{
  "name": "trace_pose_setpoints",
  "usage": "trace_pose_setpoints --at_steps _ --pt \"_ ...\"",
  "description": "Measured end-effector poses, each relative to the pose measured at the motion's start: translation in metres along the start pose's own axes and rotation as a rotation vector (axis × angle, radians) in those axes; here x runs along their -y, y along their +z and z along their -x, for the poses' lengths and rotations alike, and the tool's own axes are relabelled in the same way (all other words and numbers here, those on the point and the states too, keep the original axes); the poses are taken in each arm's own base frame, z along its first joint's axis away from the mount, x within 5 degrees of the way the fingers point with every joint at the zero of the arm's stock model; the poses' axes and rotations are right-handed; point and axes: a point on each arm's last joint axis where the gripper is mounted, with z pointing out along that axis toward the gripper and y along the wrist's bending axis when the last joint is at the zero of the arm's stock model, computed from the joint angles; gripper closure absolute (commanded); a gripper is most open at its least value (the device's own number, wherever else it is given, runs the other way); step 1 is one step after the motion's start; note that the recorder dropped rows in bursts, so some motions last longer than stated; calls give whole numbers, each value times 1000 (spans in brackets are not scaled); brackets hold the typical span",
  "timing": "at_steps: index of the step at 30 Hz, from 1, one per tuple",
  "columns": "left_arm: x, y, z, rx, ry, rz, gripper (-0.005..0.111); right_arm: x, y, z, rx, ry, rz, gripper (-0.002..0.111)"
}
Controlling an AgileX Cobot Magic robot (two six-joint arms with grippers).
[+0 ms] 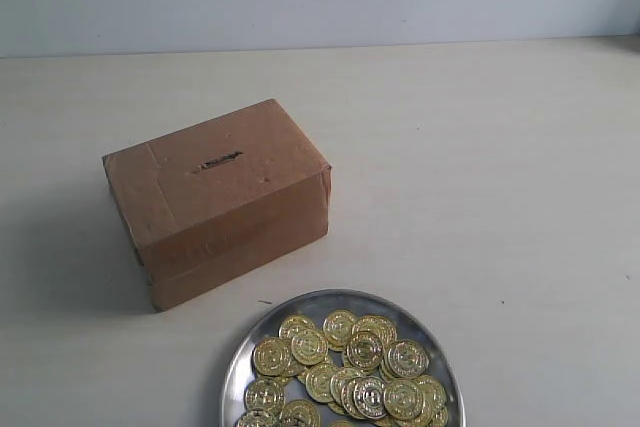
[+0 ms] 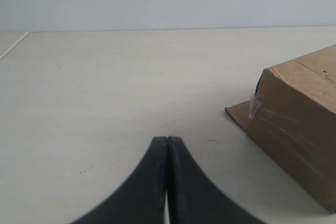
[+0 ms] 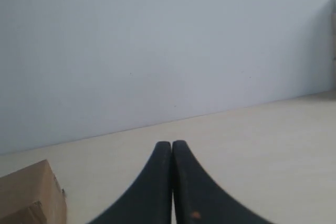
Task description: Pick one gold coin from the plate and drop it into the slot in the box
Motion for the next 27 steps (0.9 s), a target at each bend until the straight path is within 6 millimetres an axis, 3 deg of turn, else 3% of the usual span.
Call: trace_pose_setpoints --at_steps 10,15,18,23,27 --pt "0 0 0 0 0 0 107 0 0 6 68 6 4 108" --pt "0 0 0 0 0 0 107 0 -1 12 127 257 18 108" --pt "0 0 0 0 0 0 107 -1 -1 12 96 264 20 108" --pt "0 0 0 0 0 0 107 -18 -12 53 47 175 75 108" --pt "0 0 0 0 0 0 107 -39 -13 82 -179 -69 181 108"
